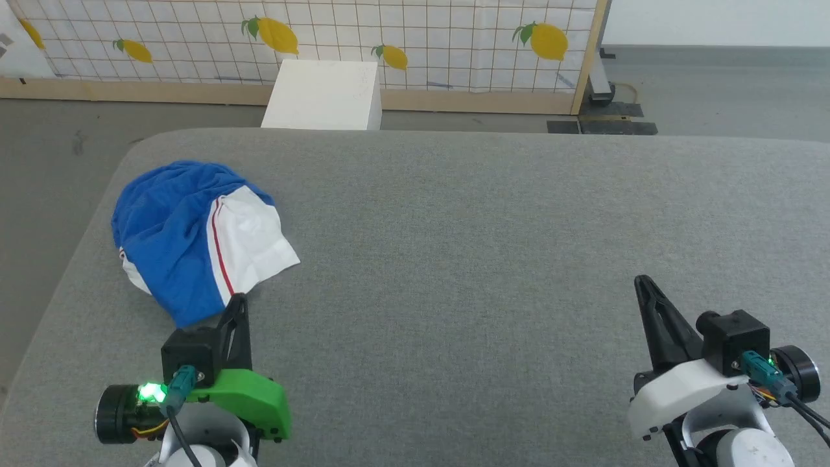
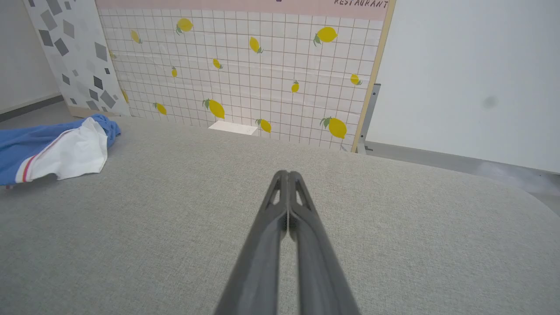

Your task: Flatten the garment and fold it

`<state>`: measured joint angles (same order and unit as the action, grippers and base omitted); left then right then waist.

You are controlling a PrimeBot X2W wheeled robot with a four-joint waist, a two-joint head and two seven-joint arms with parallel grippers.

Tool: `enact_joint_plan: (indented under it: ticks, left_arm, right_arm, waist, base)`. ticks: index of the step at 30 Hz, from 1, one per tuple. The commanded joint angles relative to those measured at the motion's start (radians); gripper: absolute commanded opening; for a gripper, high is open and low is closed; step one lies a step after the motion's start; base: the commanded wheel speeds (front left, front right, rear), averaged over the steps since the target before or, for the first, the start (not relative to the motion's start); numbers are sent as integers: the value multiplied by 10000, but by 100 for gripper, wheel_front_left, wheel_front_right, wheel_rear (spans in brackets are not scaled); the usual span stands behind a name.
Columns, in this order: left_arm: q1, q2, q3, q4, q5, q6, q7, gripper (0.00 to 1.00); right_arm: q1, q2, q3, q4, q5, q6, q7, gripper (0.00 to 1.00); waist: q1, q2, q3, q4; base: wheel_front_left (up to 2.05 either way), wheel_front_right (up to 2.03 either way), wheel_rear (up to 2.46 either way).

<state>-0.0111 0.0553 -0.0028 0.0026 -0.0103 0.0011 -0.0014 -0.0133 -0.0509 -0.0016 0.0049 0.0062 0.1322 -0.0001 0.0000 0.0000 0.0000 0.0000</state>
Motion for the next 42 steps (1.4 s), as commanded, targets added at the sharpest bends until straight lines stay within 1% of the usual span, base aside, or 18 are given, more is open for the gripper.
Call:
enact_joint_plan:
  ticks: [1, 4, 5, 27, 35, 42]
  left_arm:
    - [111, -51, 28, -26, 103, -11, 14, 0]
    - [111, -51, 28, -26, 103, -11, 14, 0]
    - [0, 0, 0, 0, -2, 0, 0, 100]
    - [51, 0, -190, 367, -334, 63, -421, 100]
    - [120, 20, -166, 449, -469, 137, -587, 100]
    - [238, 53, -125, 469, -576, 224, -733, 100]
  right_arm:
    - [133, 7, 16, -49, -62, -15, 1, 0]
    - [133, 7, 16, -49, -62, -15, 1, 0]
    - [0, 0, 0, 0, 0, 0, 0, 100]
    - [123, 1, -168, 389, 493, -2, -424, 100]
    - [180, 2, -138, 513, 650, -3, -589, 100]
    - [221, 2, -49, 648, 835, -4, -736, 100]
  waist:
    - [0, 0, 0, 0]
    - [0, 0, 0, 0]
    - [0, 0, 0, 0]
    - [0, 0, -44, 103]
    - [0, 0, -91, 376]
    - [0, 0, -133, 751]
  base:
    - [0, 0, 0]
    - [0, 0, 0]
    - [0, 0, 0]
    - [0, 0, 0]
    - [0, 0, 0]
    - [0, 0, 0]
